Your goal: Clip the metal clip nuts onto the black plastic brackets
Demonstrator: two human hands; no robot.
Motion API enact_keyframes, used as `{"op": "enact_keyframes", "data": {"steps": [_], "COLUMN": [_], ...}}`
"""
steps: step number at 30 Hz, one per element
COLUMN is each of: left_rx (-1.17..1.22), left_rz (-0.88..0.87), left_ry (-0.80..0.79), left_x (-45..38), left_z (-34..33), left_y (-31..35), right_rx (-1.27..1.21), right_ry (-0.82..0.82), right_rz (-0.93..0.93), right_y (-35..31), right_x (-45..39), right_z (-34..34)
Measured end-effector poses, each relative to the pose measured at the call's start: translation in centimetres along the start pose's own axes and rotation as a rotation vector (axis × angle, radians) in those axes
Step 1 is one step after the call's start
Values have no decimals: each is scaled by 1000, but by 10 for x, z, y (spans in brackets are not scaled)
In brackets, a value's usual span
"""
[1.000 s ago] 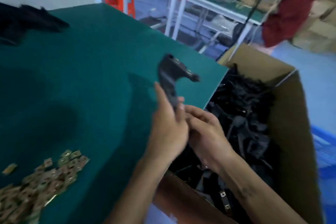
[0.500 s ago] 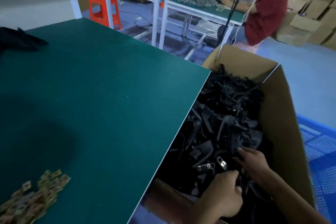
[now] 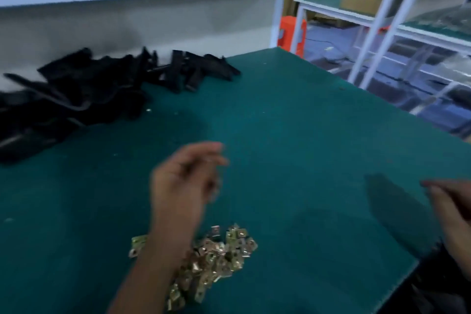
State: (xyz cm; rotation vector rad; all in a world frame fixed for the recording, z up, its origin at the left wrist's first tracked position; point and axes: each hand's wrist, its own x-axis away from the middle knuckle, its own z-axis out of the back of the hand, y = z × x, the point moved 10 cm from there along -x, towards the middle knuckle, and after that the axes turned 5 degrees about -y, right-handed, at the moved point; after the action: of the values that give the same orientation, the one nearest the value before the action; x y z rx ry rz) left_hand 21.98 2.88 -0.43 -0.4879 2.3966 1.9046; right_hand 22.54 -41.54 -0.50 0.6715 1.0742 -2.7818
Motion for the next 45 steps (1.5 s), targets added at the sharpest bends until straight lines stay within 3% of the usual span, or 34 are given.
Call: {"op": "enact_keyframes", "data": {"steps": [2,5,8,12,17,21,23,25,31,33,37,40,43,45], "left_rx": [21,51,-52,-250,-104,-175,-291,-396,-469,-457,-429,-393,-400,-422], "left_rz": [-18,25,30,34,94,90,80,68,56,63,67,73,62,55], "left_ry": [343,550,487,385,425,396,387,364,325,327,310,327,333,333], "left_x": [-11,-5,-10,-20,-21,-24,-24,-24,-27,-27,-28,-27,-27,-28], "left_z": [99,175,176,157,167,163,159,152,146,147,147,149,148,147], "left_y": [1,-15,-21,-17,-28,-26,-24,-19,-17,-18,-17,-18,-18,-18], "right_rx": [-59,-34,-86,-134,-312,-295,-292,-249,432,533,555,536,326,50], "right_ry": [-105,-309,-474,-567,-620,-737,-804,-771,-723,-708,-679,-562,-336,-159], "right_rz": [44,235,240,8,-285,-338,-308,-221,208,280,436,557,562,461], "right_y": [-63,-150,-196,-229,-247,-250,-250,-249,-266,-268,-286,-310,-324,-322], "right_x": [-35,-90,-145,-216,-258,-270,-266,-268,-267,-266,-258,-244,-234,-223], "right_z": [-62,-183,-286,-385,-452,-468,-473,-472,-485,-490,-484,-456,-399,-343]}}
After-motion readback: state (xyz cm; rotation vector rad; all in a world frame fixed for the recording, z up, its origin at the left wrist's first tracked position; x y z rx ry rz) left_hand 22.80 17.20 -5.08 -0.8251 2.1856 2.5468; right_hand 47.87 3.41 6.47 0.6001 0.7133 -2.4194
